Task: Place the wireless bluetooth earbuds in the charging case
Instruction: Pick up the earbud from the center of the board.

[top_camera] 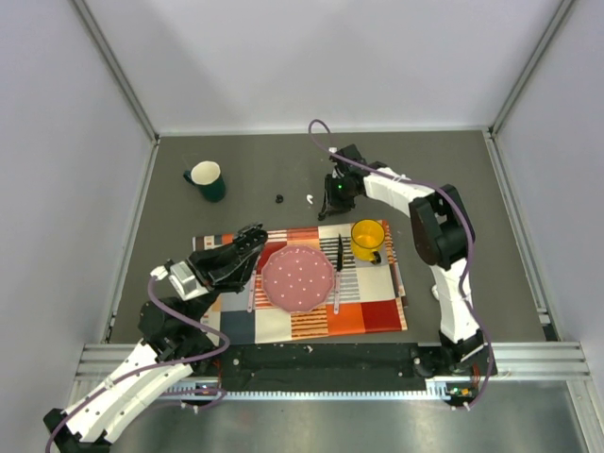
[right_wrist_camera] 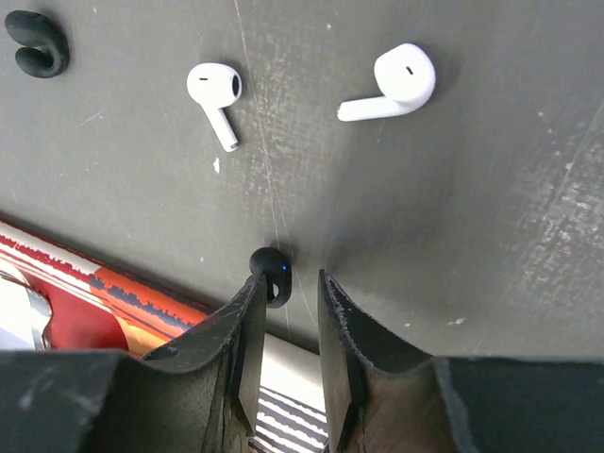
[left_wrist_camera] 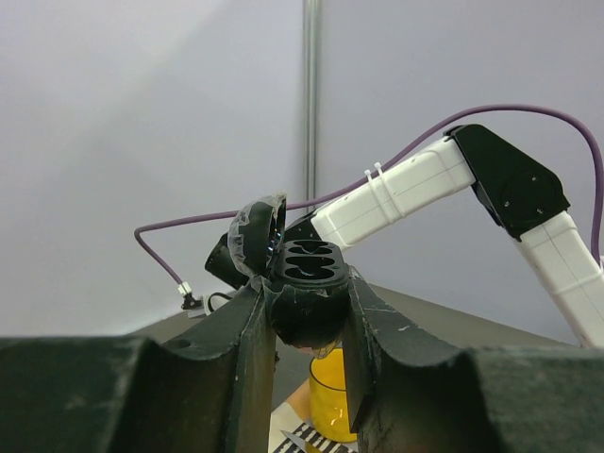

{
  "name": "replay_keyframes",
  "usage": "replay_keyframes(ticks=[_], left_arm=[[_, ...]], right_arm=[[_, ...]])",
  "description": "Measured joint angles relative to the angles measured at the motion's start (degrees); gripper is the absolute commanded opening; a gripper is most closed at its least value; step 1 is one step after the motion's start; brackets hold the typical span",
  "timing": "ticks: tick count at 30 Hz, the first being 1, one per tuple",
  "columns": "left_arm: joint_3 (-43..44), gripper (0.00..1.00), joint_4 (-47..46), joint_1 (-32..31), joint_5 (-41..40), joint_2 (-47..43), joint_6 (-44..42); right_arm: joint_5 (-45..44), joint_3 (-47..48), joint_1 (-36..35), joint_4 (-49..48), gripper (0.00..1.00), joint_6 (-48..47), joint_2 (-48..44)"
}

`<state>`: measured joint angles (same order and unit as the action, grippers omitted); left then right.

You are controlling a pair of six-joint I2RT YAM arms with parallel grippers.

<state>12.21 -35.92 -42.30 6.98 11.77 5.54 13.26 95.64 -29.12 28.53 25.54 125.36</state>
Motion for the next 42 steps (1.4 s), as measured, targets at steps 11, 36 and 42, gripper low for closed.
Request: replay_keyframes(ticks=[11, 36, 42], left_arm=[[0.0, 0.0, 0.04, 0.0, -0.59, 0.0, -0.37], [0.35, 0.0, 8.02, 0.0, -1.62, -0.81, -0.76], [1.01, 0.0, 10.67, 0.0, 0.39, -0.87, -0.81]], right_arm=[[1.49, 0.5, -0.61, -0.57, 0.2, 0.04, 0.59], [9.57, -9.18, -1.05, -2.4, 0.0, -13.09, -18.64], [17.25, -15.67, -0.98, -3.63, 0.0, -23.02, -38.58]])
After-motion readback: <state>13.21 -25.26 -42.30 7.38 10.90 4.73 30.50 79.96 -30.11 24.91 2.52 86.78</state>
